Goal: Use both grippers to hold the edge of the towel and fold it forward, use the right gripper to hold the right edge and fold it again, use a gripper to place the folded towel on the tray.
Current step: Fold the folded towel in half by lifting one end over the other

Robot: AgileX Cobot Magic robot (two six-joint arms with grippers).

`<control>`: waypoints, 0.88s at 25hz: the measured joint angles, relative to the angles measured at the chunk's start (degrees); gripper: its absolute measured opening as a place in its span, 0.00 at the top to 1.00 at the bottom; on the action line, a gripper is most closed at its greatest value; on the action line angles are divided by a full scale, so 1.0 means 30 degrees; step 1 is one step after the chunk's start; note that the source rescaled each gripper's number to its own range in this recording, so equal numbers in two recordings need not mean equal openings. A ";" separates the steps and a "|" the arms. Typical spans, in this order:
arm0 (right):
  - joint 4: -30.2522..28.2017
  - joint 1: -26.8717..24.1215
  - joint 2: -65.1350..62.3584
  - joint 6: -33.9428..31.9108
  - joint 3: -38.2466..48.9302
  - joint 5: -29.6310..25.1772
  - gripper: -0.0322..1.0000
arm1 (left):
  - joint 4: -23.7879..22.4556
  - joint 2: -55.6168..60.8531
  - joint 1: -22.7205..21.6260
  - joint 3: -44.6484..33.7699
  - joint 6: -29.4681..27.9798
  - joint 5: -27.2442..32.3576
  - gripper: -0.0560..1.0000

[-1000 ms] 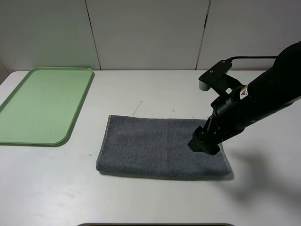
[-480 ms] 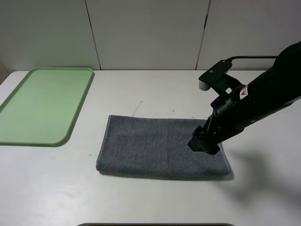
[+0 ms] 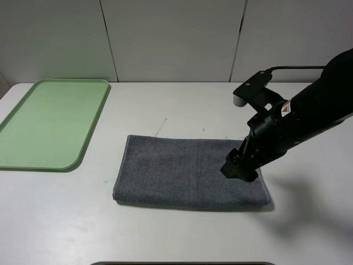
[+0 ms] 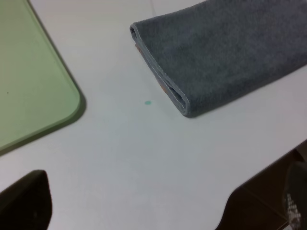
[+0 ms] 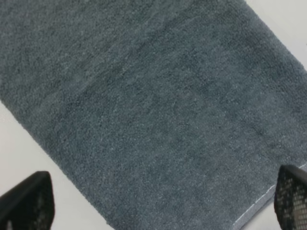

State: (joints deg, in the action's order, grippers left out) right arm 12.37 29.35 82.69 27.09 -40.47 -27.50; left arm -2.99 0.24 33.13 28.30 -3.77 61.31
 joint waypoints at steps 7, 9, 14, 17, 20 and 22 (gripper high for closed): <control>0.0000 0.0000 0.0000 -0.0338 0.0000 0.0000 0.00 | 0.0000 0.0000 -0.0654 0.0000 0.0000 0.0000 0.03; 0.0106 0.0000 0.0000 -0.0784 0.0000 -0.0097 0.00 | -0.0013 0.0000 -0.1545 0.0000 0.0000 0.0000 0.03; 0.0507 0.0000 0.0000 -0.1409 0.0000 -0.0213 0.00 | -0.0021 0.0000 -0.4573 0.0000 0.0000 0.0000 0.03; 0.0799 0.0000 0.0000 -0.1473 0.0000 -0.0213 0.00 | -0.0035 0.0000 -0.6341 0.0000 0.0000 0.0000 0.03; 0.1147 0.0000 0.0000 -0.1474 0.0000 -0.0213 0.00 | -0.0035 0.0000 -0.7802 0.0000 0.0000 0.0000 0.03; 0.1532 0.0000 0.0000 -0.1474 0.0000 -0.0213 0.00 | -0.0035 0.0000 -0.8662 0.0000 0.0000 0.0000 0.03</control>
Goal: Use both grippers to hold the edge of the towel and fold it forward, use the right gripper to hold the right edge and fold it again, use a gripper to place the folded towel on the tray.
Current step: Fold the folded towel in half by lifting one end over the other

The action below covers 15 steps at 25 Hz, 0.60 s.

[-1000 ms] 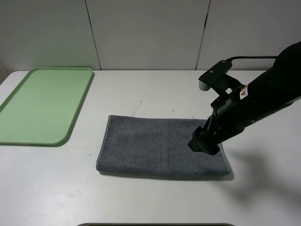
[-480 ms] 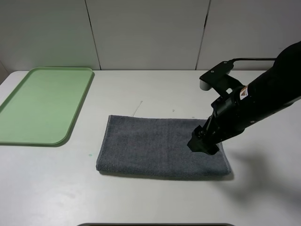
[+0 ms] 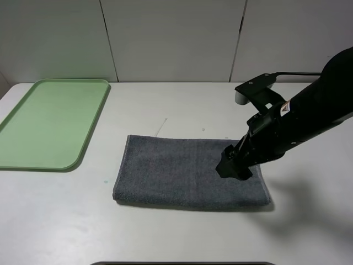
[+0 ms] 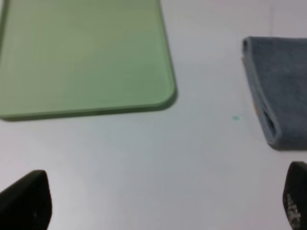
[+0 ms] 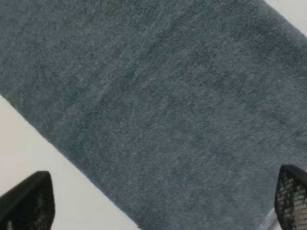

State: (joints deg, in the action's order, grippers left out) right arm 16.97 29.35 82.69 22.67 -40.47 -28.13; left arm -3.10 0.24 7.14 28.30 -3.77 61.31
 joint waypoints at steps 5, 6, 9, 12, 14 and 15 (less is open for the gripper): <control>0.0432 0.0000 0.0000 -0.2104 0.0000 0.0000 0.00 | 0.0000 0.0000 -0.0883 0.0000 0.0000 0.0000 0.03; 0.0371 0.0000 0.0000 -0.2851 0.0000 0.0000 0.00 | 0.0000 0.0000 -0.0883 0.0000 0.0000 0.0000 0.03; -0.0292 0.0000 0.0000 -0.6179 0.0000 -0.0058 0.00 | 0.0000 0.0000 -0.0883 0.0000 0.0000 0.0000 0.03; -0.1929 0.0000 0.0000 -1.0981 0.0000 -0.0102 0.00 | 0.0000 0.0000 -0.0883 0.0000 0.0000 0.0000 0.03; -0.3592 0.0000 0.0000 -1.3416 0.0000 -0.0121 0.00 | 0.0000 0.0000 -0.0883 0.0000 0.0000 0.0000 0.03; -0.4281 0.0000 0.0020 -1.4504 0.0000 -0.0121 0.00 | 0.0000 0.0000 -0.0883 0.0000 0.0000 0.0000 0.03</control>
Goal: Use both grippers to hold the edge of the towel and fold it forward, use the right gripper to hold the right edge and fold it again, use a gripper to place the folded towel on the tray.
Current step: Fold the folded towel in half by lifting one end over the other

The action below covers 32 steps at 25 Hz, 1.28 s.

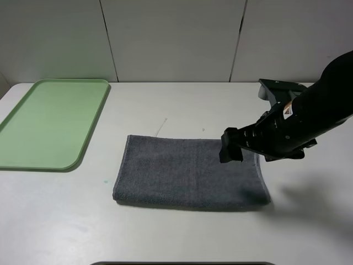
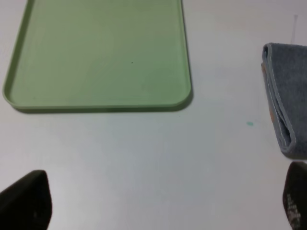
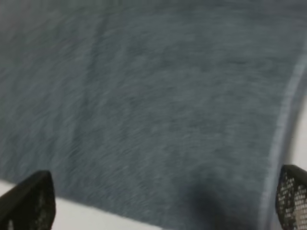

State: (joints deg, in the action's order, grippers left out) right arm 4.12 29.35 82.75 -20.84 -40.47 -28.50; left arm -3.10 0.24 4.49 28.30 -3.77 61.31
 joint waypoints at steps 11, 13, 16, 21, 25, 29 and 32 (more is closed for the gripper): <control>-0.2939 0.0000 0.4359 -0.2436 -0.2258 -0.0569 0.00 | 0.0000 0.0000 0.0000 0.0000 0.0000 0.0000 0.03; -0.3652 0.0000 0.5412 -0.2553 -0.2966 -0.1056 0.00 | 0.0000 0.0000 0.0000 0.0000 0.0000 0.0000 0.03; -0.4284 -0.0304 0.6635 -0.2730 -0.3415 -0.1344 0.00 | 0.0000 0.0000 0.0000 0.0000 0.0000 0.0000 0.03; -0.4495 -0.1273 0.7972 -0.2484 -0.3444 -0.1055 0.00 | 0.0000 0.0000 0.0000 0.0000 0.0000 0.0000 0.03; -0.4417 -0.1897 0.8700 -0.1935 -0.3458 -0.0528 0.00 | 0.0000 0.0000 0.0000 0.0000 0.0000 0.0000 0.03; -0.4222 -0.2004 0.9155 -0.1364 -0.3636 -0.0415 0.00 | 0.0000 0.0000 0.0000 0.0000 0.0000 0.0000 0.03; -0.3884 -0.2043 0.9483 -0.0908 -0.3762 -0.0415 0.00 | 0.0000 0.0000 0.0000 0.0000 0.0000 0.0000 0.03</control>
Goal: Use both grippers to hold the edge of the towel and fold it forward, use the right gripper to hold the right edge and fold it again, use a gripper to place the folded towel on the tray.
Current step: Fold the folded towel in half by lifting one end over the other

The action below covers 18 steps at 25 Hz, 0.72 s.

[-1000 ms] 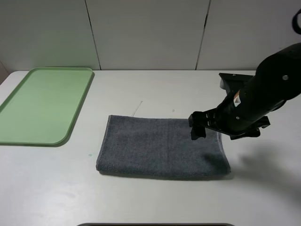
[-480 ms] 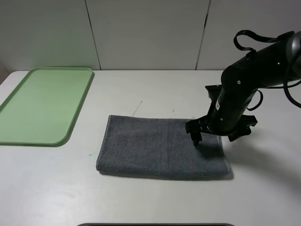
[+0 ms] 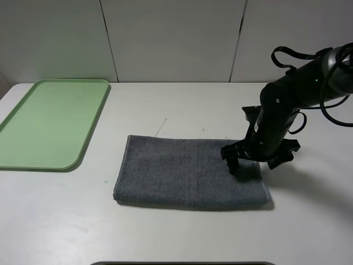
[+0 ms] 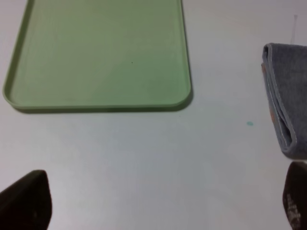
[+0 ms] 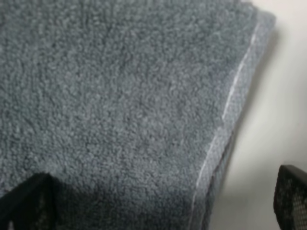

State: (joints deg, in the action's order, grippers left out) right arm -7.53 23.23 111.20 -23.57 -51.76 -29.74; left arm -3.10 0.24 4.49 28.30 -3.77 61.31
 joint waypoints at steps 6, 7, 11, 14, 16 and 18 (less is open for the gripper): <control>0.1104 -0.0175 0.0564 0.1358 -0.0175 0.0066 0.00 | 0.0000 0.0000 0.0000 0.0000 0.0004 0.0000 0.03; 0.1381 -0.0192 0.0587 0.1657 -0.0193 0.0133 0.00 | 0.0000 0.0000 0.0000 0.0000 0.0004 0.0000 0.03; 0.2509 -0.0192 0.0673 0.2434 -0.0213 0.0460 0.13 | 0.0000 0.0000 0.0000 0.0000 0.0004 0.0000 0.03; 0.2811 -0.0126 0.0731 0.2526 -0.0247 0.0535 0.30 | 0.0000 0.0000 0.0000 0.0000 0.0004 0.0000 0.03; 0.3009 -0.0017 0.0739 0.2525 -0.0247 0.0666 0.41 | 0.0000 0.0000 0.0000 0.0000 0.0004 0.0000 0.03; 0.3267 0.0027 0.0777 0.2525 -0.0269 0.0792 0.51 | 0.0000 0.0000 0.0000 0.0000 0.0004 0.0000 0.03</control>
State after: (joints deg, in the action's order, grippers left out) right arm 2.27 23.31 113.53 -15.99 -52.56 -27.37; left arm -3.10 0.24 4.49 28.30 -3.76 61.31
